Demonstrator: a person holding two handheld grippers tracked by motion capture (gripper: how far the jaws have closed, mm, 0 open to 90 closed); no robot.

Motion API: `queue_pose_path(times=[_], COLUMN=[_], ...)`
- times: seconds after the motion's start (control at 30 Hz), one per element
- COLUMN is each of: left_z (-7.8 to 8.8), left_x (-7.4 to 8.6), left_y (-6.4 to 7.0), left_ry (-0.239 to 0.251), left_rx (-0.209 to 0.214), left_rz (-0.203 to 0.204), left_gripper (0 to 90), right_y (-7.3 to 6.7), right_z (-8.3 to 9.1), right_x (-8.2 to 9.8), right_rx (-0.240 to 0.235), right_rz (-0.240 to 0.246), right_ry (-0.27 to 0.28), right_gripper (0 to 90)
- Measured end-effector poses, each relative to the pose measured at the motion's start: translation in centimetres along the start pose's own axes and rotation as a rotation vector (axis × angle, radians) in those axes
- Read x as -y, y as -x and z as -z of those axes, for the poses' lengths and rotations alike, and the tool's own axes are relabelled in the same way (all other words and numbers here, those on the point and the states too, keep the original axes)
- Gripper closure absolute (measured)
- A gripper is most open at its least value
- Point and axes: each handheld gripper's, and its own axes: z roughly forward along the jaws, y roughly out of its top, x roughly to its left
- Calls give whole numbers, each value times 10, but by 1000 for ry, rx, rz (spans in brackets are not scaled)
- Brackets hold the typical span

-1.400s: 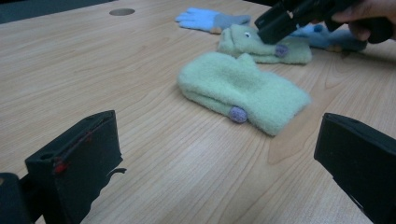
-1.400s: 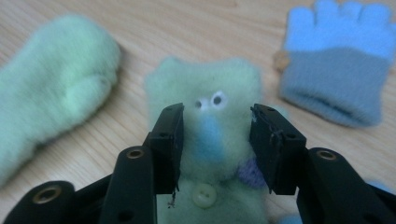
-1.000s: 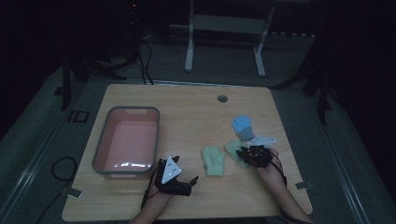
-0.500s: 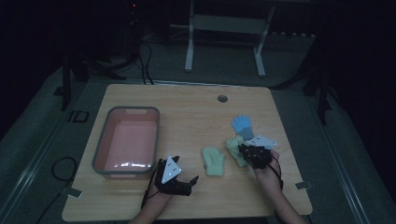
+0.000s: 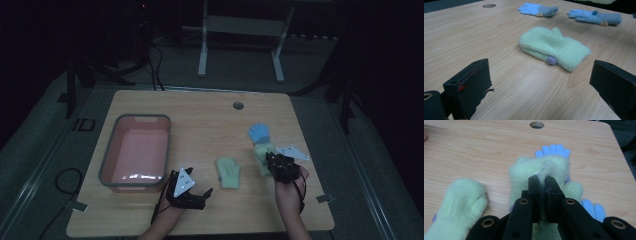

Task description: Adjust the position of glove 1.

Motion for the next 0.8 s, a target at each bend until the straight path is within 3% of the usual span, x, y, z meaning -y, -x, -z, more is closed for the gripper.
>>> queue_pose_path(times=[0.17,0.63,0.77,0.8], left_z=[0,1,1,2], left_x=[0,1,1,1], left_y=[0,0,2,2], left_ry=[5,11,11,11], left_rx=[-2,10,-14,-27], left_rz=[0,3,-17,-20], left_gripper=[37,28,18,18], right_y=[-7,-8,-9,-8], right_z=[-4,-22,-31,-35], right_x=[14,42,50,53], right_rx=[-20,-21,-24,-45], right_rz=[-70,-147,-148,-151], right_ry=[-45,-112,-136,-143], right_gripper=[850,845,809,749])
